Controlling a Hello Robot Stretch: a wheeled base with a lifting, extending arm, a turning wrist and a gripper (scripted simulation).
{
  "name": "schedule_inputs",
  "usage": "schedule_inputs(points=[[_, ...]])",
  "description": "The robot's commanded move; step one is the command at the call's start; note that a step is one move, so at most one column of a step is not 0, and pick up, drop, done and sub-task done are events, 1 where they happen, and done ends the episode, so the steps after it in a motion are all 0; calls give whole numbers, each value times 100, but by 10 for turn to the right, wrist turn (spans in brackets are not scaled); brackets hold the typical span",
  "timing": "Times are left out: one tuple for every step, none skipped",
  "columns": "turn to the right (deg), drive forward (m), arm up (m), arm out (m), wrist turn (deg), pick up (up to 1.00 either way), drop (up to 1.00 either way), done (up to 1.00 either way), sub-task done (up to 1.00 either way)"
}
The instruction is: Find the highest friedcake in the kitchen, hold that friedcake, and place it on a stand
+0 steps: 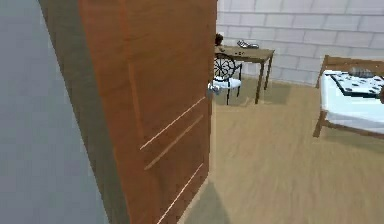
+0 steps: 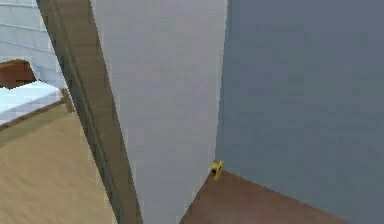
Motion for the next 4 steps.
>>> schedule_inputs(points=[[0, 15, 0, 0, 0, 0, 0, 0, 0], [270, 0, 0, 0, 0, 0, 0, 0, 0], [0, 100, 0, 0, 0, 0, 0, 0, 0], [90, 0, 0, 0, 0, 0, 0, 0, 0]])
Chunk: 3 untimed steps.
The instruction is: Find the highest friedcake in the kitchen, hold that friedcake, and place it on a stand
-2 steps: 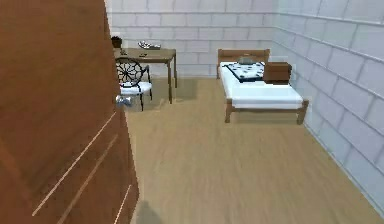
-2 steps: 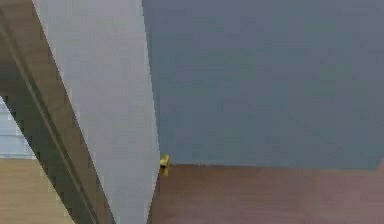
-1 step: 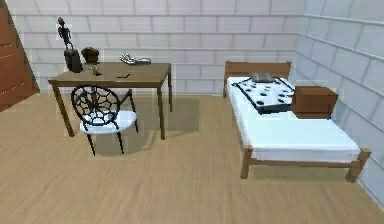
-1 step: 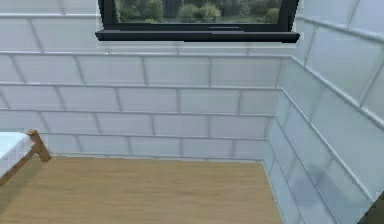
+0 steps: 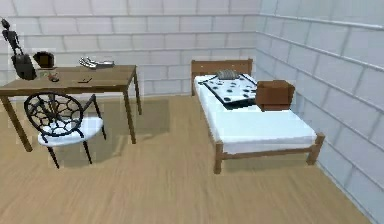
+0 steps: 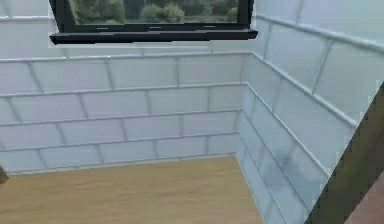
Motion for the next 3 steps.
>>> schedule_inputs(points=[[0, 20, 0, 0, 0, 0, 0, 0, 0], [-300, 0, 0, 0, 0, 0, 0, 0, 0], [0, 30, 0, 0, 0, 0, 0, 0, 0]])
